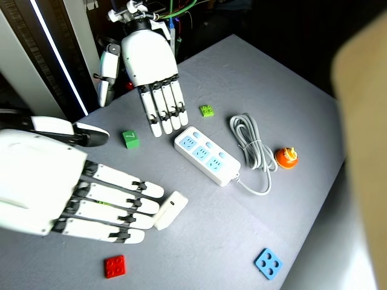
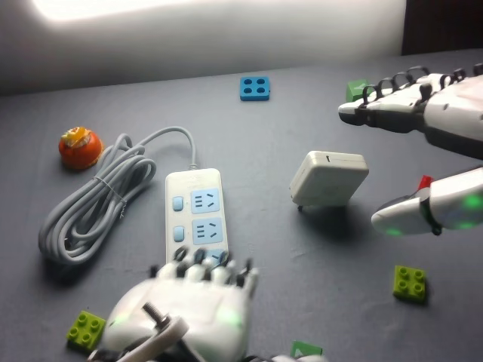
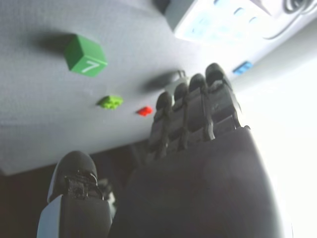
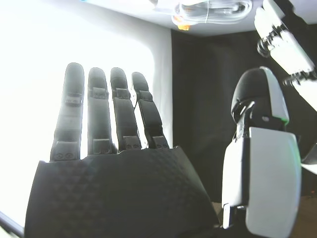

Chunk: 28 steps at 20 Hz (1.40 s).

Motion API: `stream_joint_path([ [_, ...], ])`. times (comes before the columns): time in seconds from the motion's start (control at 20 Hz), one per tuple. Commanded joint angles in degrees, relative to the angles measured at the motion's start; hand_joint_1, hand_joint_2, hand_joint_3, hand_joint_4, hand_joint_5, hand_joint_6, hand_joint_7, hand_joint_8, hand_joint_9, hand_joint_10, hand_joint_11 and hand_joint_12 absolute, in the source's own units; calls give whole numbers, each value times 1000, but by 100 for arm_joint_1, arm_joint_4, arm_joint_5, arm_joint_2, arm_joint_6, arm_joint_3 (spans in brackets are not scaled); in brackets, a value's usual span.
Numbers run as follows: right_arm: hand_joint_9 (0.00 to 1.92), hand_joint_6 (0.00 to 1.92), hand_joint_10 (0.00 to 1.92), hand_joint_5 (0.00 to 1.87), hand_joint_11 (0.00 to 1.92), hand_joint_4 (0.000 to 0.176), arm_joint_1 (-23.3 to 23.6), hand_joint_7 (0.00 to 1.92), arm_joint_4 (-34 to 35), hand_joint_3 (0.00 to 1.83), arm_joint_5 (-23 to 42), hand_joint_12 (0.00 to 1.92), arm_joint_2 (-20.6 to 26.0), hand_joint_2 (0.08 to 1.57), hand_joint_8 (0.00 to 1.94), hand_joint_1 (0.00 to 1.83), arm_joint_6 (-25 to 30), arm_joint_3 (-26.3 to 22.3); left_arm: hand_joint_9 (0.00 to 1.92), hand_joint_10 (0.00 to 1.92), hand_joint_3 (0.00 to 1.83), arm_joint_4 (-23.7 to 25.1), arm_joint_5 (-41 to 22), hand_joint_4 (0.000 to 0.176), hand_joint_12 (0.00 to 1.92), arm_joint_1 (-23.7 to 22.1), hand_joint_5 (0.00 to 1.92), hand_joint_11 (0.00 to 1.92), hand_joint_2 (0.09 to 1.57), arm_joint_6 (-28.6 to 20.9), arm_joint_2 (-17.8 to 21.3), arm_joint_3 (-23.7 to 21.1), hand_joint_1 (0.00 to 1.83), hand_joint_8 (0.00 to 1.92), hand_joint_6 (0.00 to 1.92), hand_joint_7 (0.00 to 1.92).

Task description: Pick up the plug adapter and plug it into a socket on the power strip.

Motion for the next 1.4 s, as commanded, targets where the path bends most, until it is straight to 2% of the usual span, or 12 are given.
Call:
stream_joint_path([
  [0.0, 169, 11, 9, 199, 0, 0, 5, 189, 1, 0, 712, 568, -60, 985, 7, 707, -50, 86, 27, 7, 3, 415, -220, 0, 76, 35, 77, 14, 1171, -47, 56, -6, 4, 7, 6, 42],
  [0.15, 107, 3, 0, 128, 0, 0, -181, 115, 5, 11, 839, 444, -506, 1054, 2, 761, -31, 549, 20, 3, 4, 416, -157, 0, 76, 197, 77, 7, 1177, -99, 111, 129, 10, 2, 4, 32],
  [0.25, 143, 7, 7, 158, 0, 0, -209, 146, 35, 6, 814, 525, -766, 1068, 6, 769, 125, 848, 15, 0, 6, 419, -102, 0, 73, 213, 68, 0, 1185, -117, 87, 246, 3, 0, 0, 27],
  [0.35, 120, 1, 2, 138, 0, 0, -214, 116, 338, 7, 809, 443, -1076, 1091, 1, 792, 61, 1152, 20, 2, 7, 419, 2, 0, 78, 197, 70, 2, 1190, -125, 41, 403, 0, 3, 1, 34],
  [0.55, 147, 6, 8, 145, 0, 0, -200, 134, 641, 0, 798, 506, -1613, 1076, 6, 850, -35, 1539, 38, 0, 0, 419, 121, 0, 153, 213, 81, 0, 1183, -165, -7, 558, 19, 0, 0, 43],
  [0.65, 106, 0, 2, 113, 0, 0, -203, 90, 751, 4, 856, 394, -1803, 1102, 1, 821, -37, 1664, 36, 0, 1, 419, 130, 0, 149, 239, 69, 0, 1186, -201, -21, 580, 21, 0, 0, 41],
  [0.75, 107, 3, 2, 126, 0, 0, -225, 97, 1006, 1, 884, 374, -1935, 1100, 2, 830, -74, 1763, 35, 1, 0, 419, 130, 0, 152, 272, 73, 0, 1182, -318, -60, 600, 55, 2, 3, 43],
  [0.85, 101, 0, 1, 98, 0, 0, -230, 79, 1010, 4, 881, 432, -2010, 1114, 0, 790, -77, 1804, 16, 0, 3, 420, 129, 0, 103, 300, 54, 0, 1191, -318, -108, 629, 25, 0, 1, 27],
  [0.95, 119, 7, 4, 129, 0, 0, -235, 103, 1010, 0, 835, 479, -2054, 1097, 5, 843, -78, 1829, 22, 2, 2, 420, 129, 0, 113, 336, 59, 0, 1193, -359, -154, 677, 21, 2, 3, 32],
  [1.05, 109, 4, 2, 123, 0, 0, -270, 99, 1010, 1, 740, 432, -2081, 1109, 2, 812, -81, 1853, 0, 0, 2, 420, 119, 0, 70, 359, 40, 1, 1196, -385, -206, 742, 2, 1, 1, 4],
  [1.2, 107, 4, 0, 122, 0, 0, -293, 92, 1009, 0, 725, 437, -2147, 1103, 2, 865, -85, 1933, 20, 6, 2, 420, 120, 0, 77, 379, 72, 1, 1197, -385, -281, 839, 6, 10, 11, 34],
  [1.35, 99, 1, 1, 102, 0, 0, -342, 78, 1007, 3, 626, 435, -2200, 1117, 1, 813, -130, 2058, 17, 2, 2, 420, 120, 0, 59, 437, 56, 0, 1201, -503, -316, 899, 0, 3, 1, 31],
])
